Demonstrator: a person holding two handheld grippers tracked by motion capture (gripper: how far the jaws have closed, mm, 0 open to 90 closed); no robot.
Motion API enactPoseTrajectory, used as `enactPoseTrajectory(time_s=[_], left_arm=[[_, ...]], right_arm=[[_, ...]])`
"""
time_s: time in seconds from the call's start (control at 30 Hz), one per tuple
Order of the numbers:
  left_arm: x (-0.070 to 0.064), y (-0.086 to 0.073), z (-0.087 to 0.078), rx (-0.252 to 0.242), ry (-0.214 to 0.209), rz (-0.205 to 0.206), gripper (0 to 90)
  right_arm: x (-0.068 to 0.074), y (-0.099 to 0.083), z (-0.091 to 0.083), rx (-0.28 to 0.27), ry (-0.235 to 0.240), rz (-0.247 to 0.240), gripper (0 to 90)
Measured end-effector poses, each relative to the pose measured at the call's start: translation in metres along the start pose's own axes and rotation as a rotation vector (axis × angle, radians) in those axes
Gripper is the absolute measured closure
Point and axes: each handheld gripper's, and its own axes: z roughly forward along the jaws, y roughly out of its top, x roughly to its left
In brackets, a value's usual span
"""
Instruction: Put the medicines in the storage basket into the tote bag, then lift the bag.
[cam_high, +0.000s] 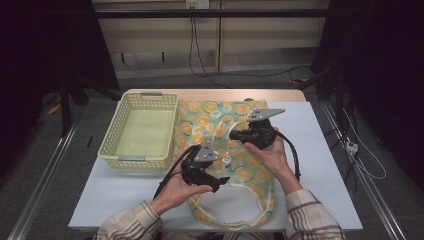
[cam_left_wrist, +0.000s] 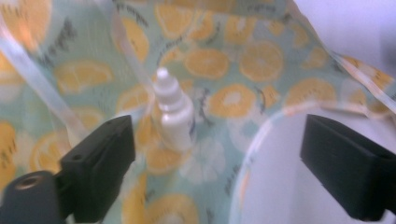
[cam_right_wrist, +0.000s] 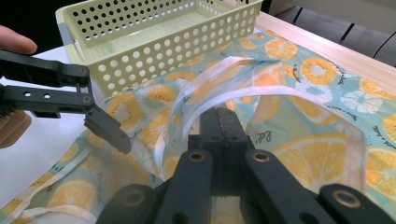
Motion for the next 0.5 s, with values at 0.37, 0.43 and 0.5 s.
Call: enactPoseTrajectory(time_s=[0.37, 0.43, 0.5], left_arm=[[-0.003, -0.021, 0.007, 0.108, -0.023, 0.062, 19.7], [-0.002, -0.023, 0.011, 0.134, -0.037, 0.065, 21.0], [0.001, -0.025, 0.014, 0.126, -0.063, 0.058, 21.9]], right_arm=[[0.003, -0.002, 0.002, 0.012, 0.002, -0.003, 90.0], [0.002, -0.002, 0.002, 0.015, 0.005, 0.002, 90.0], [0.001, -0.003, 0.002, 0.016, 0.002, 0.002, 90.0]])
